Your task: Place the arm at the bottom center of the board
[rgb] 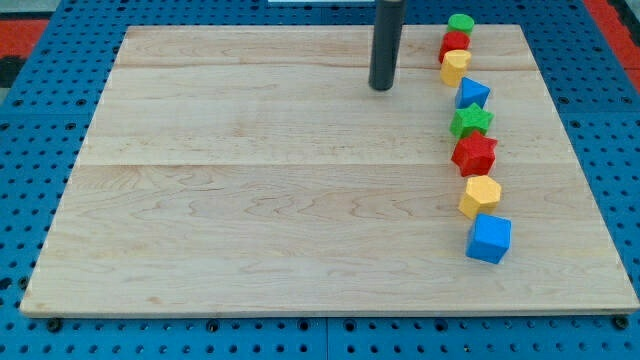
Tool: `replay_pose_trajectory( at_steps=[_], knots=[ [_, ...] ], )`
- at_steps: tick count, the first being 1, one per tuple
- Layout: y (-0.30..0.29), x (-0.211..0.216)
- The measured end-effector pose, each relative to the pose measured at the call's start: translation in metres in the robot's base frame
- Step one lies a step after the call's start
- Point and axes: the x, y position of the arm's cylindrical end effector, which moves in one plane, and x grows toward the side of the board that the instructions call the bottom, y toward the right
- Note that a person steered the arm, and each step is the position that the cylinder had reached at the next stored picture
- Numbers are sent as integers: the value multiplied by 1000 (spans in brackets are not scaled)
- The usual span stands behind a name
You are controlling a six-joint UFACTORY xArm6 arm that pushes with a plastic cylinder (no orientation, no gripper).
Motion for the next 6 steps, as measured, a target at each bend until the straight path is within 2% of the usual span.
replay_pose_trajectory(
  at_steps=[2,3,6],
  knots=[
    [0,30],
    [0,95],
    [-86,278]
  ],
)
